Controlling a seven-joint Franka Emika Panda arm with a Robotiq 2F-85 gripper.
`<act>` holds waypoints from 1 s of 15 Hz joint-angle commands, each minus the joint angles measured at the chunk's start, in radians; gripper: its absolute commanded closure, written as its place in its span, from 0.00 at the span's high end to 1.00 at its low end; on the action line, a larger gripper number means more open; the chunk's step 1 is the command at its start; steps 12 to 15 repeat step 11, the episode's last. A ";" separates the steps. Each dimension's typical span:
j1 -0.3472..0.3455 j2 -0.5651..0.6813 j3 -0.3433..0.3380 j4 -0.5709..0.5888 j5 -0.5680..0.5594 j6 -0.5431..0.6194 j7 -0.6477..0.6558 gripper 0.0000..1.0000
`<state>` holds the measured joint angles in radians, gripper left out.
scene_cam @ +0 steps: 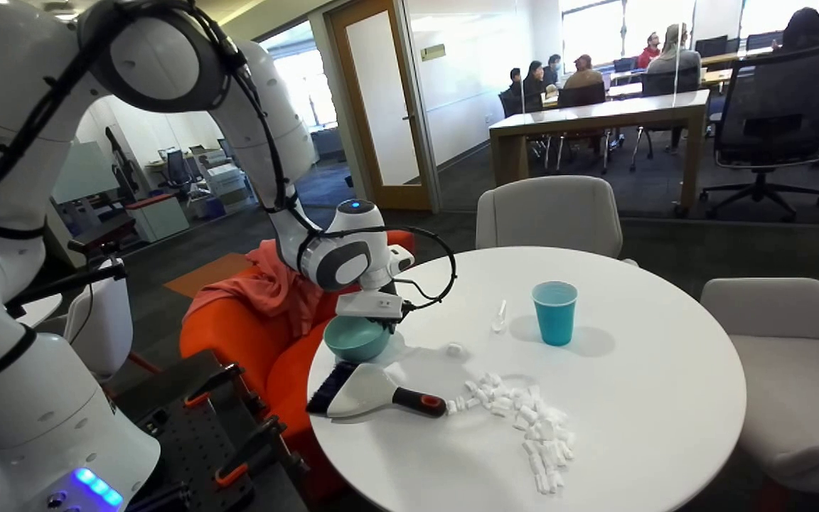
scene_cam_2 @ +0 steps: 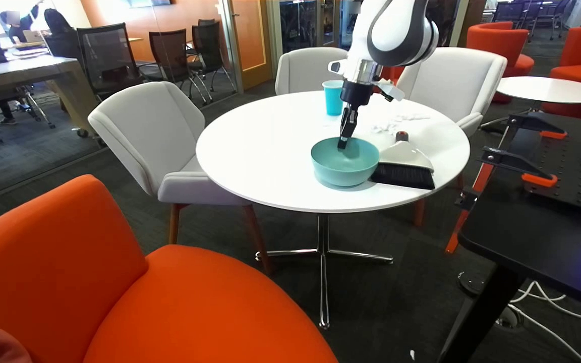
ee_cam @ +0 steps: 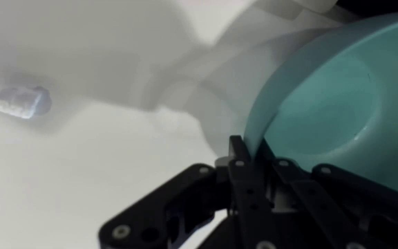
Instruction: Move the bowl closer to the small broom
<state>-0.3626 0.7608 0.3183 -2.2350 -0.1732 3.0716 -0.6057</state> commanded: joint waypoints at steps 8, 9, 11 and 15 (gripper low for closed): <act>-0.393 -0.129 0.351 -0.185 -0.029 0.109 0.070 0.97; -0.431 -0.144 0.384 -0.194 -0.028 0.097 0.085 1.00; -0.490 -0.177 0.434 -0.215 -0.026 0.101 0.120 1.00; -0.490 -0.177 0.434 -0.215 -0.026 0.101 0.120 1.00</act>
